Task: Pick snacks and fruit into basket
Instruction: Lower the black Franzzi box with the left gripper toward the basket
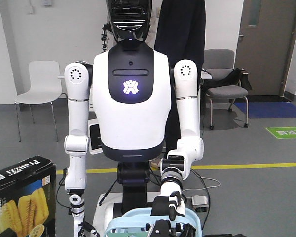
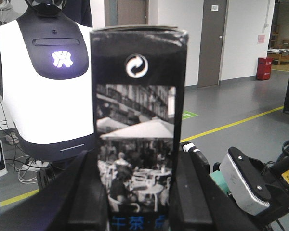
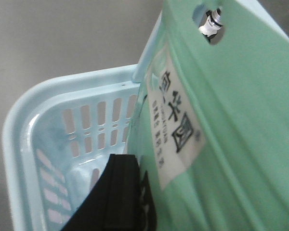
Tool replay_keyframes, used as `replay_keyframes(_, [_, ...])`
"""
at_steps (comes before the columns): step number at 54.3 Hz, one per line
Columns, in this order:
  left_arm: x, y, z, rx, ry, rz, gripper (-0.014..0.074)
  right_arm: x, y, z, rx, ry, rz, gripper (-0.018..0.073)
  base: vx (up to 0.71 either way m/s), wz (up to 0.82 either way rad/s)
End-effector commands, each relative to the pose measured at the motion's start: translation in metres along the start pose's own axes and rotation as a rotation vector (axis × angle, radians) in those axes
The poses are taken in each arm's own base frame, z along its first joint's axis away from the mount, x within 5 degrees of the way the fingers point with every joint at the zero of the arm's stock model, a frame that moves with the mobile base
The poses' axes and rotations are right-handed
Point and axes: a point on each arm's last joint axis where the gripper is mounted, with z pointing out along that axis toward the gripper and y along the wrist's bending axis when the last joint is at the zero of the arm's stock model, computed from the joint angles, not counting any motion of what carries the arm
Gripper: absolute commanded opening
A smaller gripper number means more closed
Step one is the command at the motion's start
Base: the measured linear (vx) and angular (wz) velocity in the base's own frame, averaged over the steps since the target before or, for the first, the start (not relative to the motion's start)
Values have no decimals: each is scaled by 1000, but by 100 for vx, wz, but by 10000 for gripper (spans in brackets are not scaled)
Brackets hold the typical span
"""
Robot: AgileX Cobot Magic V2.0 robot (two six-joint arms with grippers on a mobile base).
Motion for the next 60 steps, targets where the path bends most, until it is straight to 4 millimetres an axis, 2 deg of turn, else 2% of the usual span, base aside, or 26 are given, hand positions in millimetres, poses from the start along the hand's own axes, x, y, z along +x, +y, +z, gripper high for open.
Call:
replay_keyframes(1, [-14, -4, 1, 44, -71, -37, 3, -16, -7, -12, 31, -49, -86, 17, 0, 0])
replay_keyframes(17, [-14, -4, 1, 44, -71, -37, 3, -16, -7, -12, 33, -48, -111, 143, 0, 0])
replay_keyframes(37, [-14, -4, 1, 44, -71, -37, 3, -15, -9, -13, 59, -37, -129, 456, 0, 0])
replay_keyframes(42, [-14, -4, 1, 44, -71, -37, 3, -14, -10, -13, 72, -32, -127, 508, 0, 0])
replay_keyframes(53, [-14, -4, 1, 44, -71, -38, 3, -15, -11, -14, 81, -35, -119, 515, 0, 0])
replay_keyframes(60, [-14, -4, 1, 44, -71, -40, 3, -22, -13, -24, 96, -64, -99, 486, 0, 0])
